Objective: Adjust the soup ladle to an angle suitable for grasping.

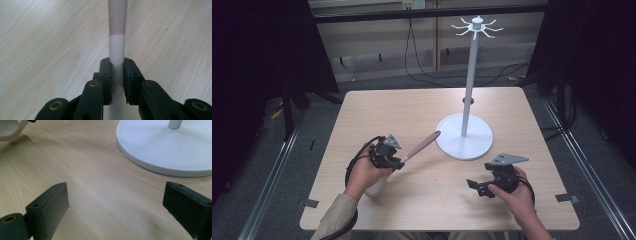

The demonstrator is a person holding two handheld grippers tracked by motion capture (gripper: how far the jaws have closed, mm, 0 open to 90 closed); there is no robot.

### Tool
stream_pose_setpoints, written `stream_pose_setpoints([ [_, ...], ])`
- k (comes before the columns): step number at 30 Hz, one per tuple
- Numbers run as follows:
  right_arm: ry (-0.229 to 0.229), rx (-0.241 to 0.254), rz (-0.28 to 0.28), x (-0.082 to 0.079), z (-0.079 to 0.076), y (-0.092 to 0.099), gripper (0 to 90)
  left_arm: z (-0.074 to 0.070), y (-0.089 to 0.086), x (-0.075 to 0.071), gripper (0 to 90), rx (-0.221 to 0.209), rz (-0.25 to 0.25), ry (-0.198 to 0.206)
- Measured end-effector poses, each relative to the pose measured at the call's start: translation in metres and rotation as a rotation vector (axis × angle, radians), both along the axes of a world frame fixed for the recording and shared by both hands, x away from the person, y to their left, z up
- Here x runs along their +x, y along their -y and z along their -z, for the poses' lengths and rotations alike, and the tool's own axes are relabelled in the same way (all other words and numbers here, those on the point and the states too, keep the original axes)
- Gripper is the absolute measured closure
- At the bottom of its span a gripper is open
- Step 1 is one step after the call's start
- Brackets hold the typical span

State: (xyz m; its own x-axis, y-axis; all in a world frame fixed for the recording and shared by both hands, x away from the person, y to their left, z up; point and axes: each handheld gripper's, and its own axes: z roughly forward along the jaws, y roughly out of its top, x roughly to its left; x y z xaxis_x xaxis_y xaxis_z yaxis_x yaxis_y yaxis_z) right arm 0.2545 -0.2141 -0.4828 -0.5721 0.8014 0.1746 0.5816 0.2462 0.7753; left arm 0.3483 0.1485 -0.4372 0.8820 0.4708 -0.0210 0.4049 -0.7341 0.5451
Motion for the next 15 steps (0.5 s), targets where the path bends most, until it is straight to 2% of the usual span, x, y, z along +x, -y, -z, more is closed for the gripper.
stream_pose_setpoints([
  [3,0.010,0.021,0.006,0.000,-0.003,-0.003,5.3,0.002,0.002,-0.006,78.9,-0.023,-0.019,0.023],
  [4,0.027,0.033,0.012,0.001,-0.007,-0.006,5.0,0.004,0.004,-0.008,78.9,-0.060,-0.040,0.031],
  [7,0.037,0.061,0.019,0.001,-0.010,-0.010,4.9,0.003,0.006,-0.011,78.9,-0.081,-0.052,0.049],
  [11,0.052,0.141,0.013,0.003,-0.017,-0.020,7.5,-0.003,0.013,-0.018,78.9,-0.126,-0.051,0.072],
  [15,0.061,0.168,0.021,0.004,-0.021,-0.026,10.2,-0.007,0.019,-0.025,78.9,-0.169,-0.049,0.094],
])
